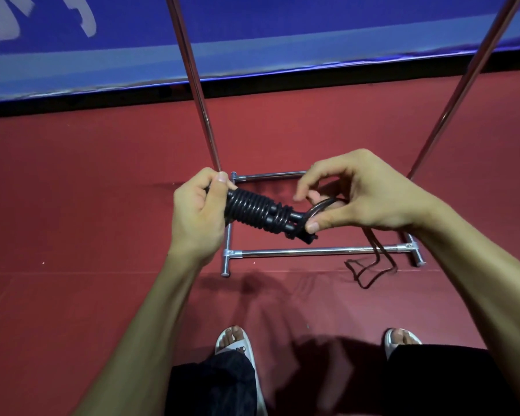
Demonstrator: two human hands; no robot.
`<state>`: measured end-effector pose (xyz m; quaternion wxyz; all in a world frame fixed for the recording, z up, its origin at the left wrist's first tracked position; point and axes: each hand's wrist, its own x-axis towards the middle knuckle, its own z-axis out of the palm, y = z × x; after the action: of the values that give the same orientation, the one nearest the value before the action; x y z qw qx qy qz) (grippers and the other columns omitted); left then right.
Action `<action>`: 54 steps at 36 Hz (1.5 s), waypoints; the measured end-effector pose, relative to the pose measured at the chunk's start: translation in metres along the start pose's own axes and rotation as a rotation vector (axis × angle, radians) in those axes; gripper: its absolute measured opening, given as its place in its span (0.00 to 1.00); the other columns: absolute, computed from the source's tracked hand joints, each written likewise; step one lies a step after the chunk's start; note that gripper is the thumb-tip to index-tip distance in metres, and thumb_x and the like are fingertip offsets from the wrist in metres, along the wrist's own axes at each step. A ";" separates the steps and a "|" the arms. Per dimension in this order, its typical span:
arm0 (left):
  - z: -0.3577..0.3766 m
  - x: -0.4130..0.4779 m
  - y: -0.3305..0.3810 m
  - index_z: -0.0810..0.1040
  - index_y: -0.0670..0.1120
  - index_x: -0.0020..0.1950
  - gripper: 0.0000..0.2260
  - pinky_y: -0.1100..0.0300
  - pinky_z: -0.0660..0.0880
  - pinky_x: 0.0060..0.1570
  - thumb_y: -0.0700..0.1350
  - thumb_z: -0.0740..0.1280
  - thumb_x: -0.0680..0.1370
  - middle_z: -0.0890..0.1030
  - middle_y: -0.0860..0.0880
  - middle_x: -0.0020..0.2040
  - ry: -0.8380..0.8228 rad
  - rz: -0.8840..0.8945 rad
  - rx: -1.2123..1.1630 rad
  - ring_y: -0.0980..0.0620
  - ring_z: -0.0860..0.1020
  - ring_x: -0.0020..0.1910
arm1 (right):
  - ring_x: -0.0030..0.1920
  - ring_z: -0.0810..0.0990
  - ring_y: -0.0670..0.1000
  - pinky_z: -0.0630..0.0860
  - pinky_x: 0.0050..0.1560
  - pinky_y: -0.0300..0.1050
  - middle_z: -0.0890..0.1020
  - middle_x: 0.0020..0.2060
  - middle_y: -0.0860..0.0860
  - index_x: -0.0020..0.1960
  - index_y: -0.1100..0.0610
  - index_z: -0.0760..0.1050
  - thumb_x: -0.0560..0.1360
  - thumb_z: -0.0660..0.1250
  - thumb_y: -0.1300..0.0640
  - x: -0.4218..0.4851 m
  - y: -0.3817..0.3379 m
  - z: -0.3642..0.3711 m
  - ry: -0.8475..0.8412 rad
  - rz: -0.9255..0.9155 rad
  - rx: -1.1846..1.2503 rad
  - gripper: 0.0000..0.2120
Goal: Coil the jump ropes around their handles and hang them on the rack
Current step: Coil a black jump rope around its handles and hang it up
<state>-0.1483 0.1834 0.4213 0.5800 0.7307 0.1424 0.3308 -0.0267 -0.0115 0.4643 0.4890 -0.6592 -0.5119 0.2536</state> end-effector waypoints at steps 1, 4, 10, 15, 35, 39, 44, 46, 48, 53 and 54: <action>0.000 -0.001 0.001 0.75 0.51 0.32 0.13 0.63 0.64 0.27 0.47 0.61 0.77 0.72 0.55 0.28 -0.009 0.000 0.001 0.55 0.66 0.27 | 0.32 0.72 0.41 0.69 0.37 0.32 0.75 0.34 0.49 0.42 0.56 0.79 0.64 0.79 0.69 -0.001 -0.001 0.000 -0.014 -0.005 0.004 0.13; 0.000 -0.002 0.001 0.74 0.50 0.33 0.12 0.62 0.64 0.27 0.47 0.61 0.77 0.72 0.56 0.27 -0.044 0.014 0.041 0.55 0.66 0.27 | 0.35 0.76 0.42 0.70 0.41 0.31 0.77 0.36 0.51 0.38 0.56 0.80 0.66 0.78 0.67 0.000 -0.002 -0.001 -0.050 -0.039 -0.092 0.09; -0.002 -0.001 -0.001 0.76 0.53 0.32 0.13 0.60 0.63 0.29 0.54 0.61 0.75 0.71 0.56 0.27 -0.061 -0.001 0.037 0.55 0.66 0.27 | 0.36 0.78 0.43 0.69 0.38 0.28 0.77 0.38 0.45 0.39 0.51 0.80 0.64 0.80 0.63 0.003 -0.003 -0.003 -0.073 -0.072 -0.290 0.12; 0.000 -0.003 0.002 0.75 0.51 0.33 0.13 0.61 0.63 0.28 0.53 0.62 0.76 0.71 0.55 0.27 -0.075 -0.001 0.039 0.55 0.66 0.27 | 0.38 0.79 0.42 0.70 0.39 0.31 0.79 0.38 0.46 0.40 0.52 0.82 0.67 0.78 0.60 0.005 -0.003 -0.002 -0.084 -0.126 -0.386 0.07; 0.005 -0.009 0.018 0.77 0.51 0.32 0.11 0.57 0.62 0.29 0.52 0.64 0.73 0.71 0.49 0.28 -0.123 -0.054 -0.219 0.51 0.65 0.28 | 0.21 0.62 0.47 0.59 0.23 0.35 0.75 0.30 0.57 0.34 0.58 0.80 0.65 0.75 0.62 0.000 0.013 -0.002 -0.121 0.237 0.368 0.04; 0.011 -0.011 0.019 0.76 0.49 0.31 0.13 0.59 0.63 0.29 0.46 0.63 0.76 0.70 0.50 0.27 -0.116 -0.079 -0.321 0.52 0.66 0.28 | 0.22 0.64 0.45 0.60 0.22 0.33 0.75 0.30 0.54 0.36 0.56 0.79 0.60 0.82 0.53 0.000 0.020 0.003 -0.196 0.254 0.557 0.14; 0.017 -0.013 0.022 0.70 0.41 0.35 0.12 0.60 0.65 0.29 0.43 0.59 0.78 0.70 0.50 0.27 -0.077 -0.099 -0.410 0.54 0.67 0.27 | 0.26 0.61 0.46 0.58 0.22 0.34 0.73 0.34 0.54 0.36 0.55 0.79 0.57 0.84 0.52 0.003 0.024 0.015 -0.094 0.195 0.799 0.16; 0.019 -0.014 0.023 0.70 0.42 0.34 0.12 0.59 0.64 0.29 0.43 0.59 0.78 0.69 0.49 0.28 -0.064 -0.102 -0.441 0.53 0.66 0.28 | 0.32 0.56 0.51 0.56 0.27 0.40 0.75 0.36 0.53 0.36 0.54 0.79 0.59 0.83 0.51 0.006 0.026 0.022 -0.083 0.167 0.860 0.15; 0.022 -0.015 0.023 0.70 0.43 0.34 0.13 0.59 0.64 0.29 0.43 0.59 0.78 0.68 0.49 0.28 -0.057 -0.104 -0.465 0.53 0.65 0.28 | 0.36 0.61 0.50 0.60 0.29 0.40 0.78 0.38 0.50 0.37 0.53 0.79 0.61 0.82 0.51 0.009 0.026 0.029 -0.093 0.124 0.911 0.13; 0.021 -0.015 0.022 0.70 0.42 0.34 0.12 0.61 0.65 0.30 0.43 0.59 0.78 0.68 0.48 0.28 -0.044 -0.102 -0.489 0.54 0.66 0.28 | 0.29 0.76 0.44 0.77 0.30 0.35 0.79 0.38 0.51 0.42 0.54 0.80 0.64 0.79 0.61 0.008 0.027 0.035 -0.057 0.092 1.167 0.10; 0.020 -0.014 0.022 0.70 0.42 0.34 0.12 0.61 0.65 0.30 0.43 0.59 0.78 0.69 0.49 0.28 -0.038 -0.103 -0.490 0.54 0.66 0.28 | 0.27 0.73 0.43 0.73 0.28 0.32 0.79 0.39 0.49 0.42 0.53 0.80 0.64 0.79 0.61 0.007 0.028 0.035 -0.041 0.099 1.164 0.11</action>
<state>-0.1496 0.1532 0.4349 0.7587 0.5659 0.0840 0.3114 -0.0410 0.0087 0.4263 0.7482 -0.3002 -0.2665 0.5283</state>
